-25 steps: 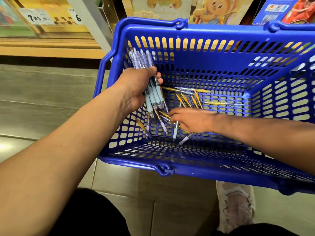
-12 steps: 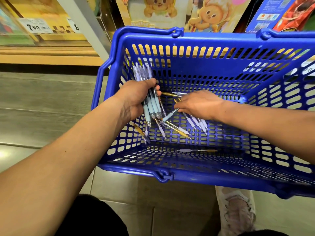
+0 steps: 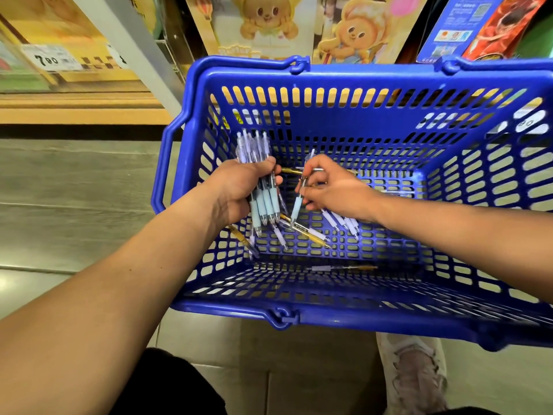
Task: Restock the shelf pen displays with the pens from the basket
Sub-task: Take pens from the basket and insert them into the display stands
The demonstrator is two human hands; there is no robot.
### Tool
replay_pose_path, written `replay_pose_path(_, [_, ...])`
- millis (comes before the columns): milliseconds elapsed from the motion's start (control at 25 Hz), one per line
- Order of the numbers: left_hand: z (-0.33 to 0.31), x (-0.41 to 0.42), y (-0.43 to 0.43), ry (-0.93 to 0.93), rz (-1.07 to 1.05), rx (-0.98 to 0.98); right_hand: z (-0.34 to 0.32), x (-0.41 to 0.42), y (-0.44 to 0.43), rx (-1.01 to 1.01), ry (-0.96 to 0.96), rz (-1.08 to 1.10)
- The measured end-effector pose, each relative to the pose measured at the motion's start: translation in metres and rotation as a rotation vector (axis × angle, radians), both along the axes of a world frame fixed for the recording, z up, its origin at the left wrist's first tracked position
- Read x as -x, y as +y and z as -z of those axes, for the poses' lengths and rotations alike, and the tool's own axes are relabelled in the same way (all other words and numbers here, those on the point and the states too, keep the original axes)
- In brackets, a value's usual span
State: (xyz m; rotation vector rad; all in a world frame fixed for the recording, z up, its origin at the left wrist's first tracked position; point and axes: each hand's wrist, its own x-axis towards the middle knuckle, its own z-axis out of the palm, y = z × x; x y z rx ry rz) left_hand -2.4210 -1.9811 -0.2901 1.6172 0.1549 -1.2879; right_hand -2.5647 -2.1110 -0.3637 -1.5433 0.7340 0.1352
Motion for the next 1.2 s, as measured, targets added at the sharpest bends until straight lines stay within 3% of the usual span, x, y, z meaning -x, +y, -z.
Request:
replay_pose_path(160, [0.003,0.000,-0.008,0.076,0.024,0.007,-0.021,-0.008,-0.009,0.012,0.078,-0.077])
replay_pose_path(360, [-0.005,0.011,-0.031,-0.026,0.139,-0.023,-0.042,-0.006,-0.026,-0.394,0.112,0.083])
replay_pose_path(600, [-0.040,0.061,-0.025,-0.077,-0.029,-0.006,-0.095,-0.002,-0.017,-0.478,0.073,0.206])
replay_pose_path(720, [-0.089,0.090,-0.009,-0.032,-0.162,0.068,-0.147,0.023,0.006,-0.554,0.048,0.304])
replay_pose_path(880, [-0.162,0.110,0.031,0.141,-0.282,0.056,-0.225,0.064,0.040,-0.466,0.140,0.280])
replay_pose_path(1000, [-0.234,0.114,0.061,0.249,-0.236,0.045,-0.304,0.080,0.064,-0.382,0.110,0.244])
replay_pose_path(1200, [-0.404,0.128,0.108,0.242,-0.129,0.104,-0.479,0.104,0.111,-0.524,0.012,0.315])
